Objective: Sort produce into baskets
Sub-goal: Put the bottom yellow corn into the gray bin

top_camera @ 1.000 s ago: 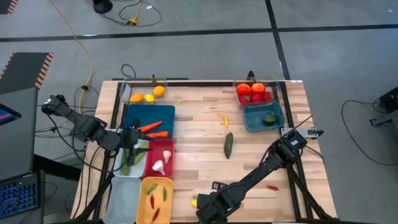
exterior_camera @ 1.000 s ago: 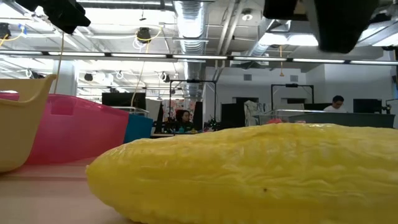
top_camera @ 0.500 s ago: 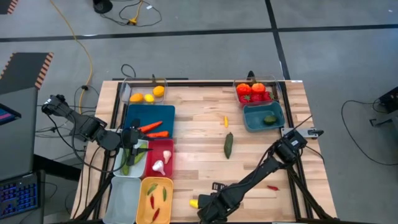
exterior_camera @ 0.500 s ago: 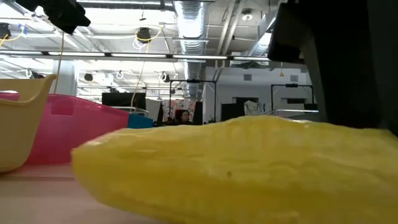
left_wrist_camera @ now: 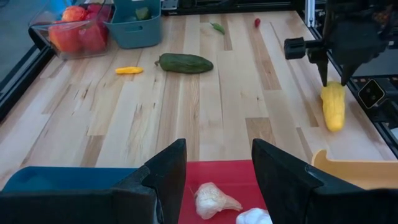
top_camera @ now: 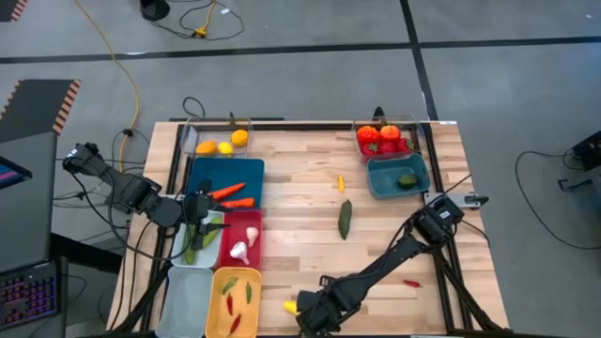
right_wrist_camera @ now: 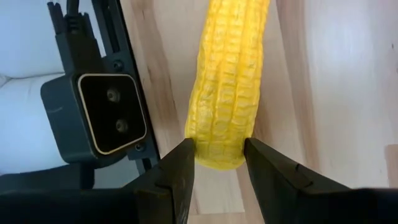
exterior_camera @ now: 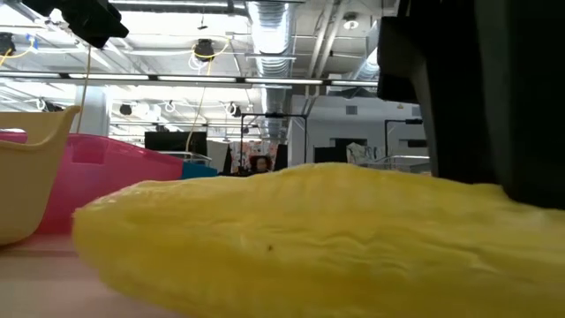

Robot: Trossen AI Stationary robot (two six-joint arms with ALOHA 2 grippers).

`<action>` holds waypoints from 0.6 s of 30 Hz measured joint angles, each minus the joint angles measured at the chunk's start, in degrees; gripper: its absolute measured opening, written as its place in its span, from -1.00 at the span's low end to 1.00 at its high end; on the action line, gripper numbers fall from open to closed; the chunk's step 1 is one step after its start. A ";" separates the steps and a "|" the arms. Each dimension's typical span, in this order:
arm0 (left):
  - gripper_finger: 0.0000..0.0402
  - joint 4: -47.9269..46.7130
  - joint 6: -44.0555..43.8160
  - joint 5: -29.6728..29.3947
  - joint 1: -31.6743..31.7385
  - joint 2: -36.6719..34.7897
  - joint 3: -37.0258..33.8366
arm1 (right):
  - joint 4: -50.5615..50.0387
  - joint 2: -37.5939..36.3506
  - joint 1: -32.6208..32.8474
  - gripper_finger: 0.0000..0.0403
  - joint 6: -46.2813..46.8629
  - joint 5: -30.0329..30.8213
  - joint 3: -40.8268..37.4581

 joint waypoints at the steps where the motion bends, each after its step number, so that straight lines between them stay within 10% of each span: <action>1: -0.16 0.00 0.00 -0.02 0.00 0.00 0.00 | -0.03 0.00 -0.10 -0.15 0.10 -0.53 0.00; 18: -0.16 0.00 0.02 0.00 0.00 0.00 0.00 | 0.94 0.50 -2.33 0.29 1.23 -0.65 -0.31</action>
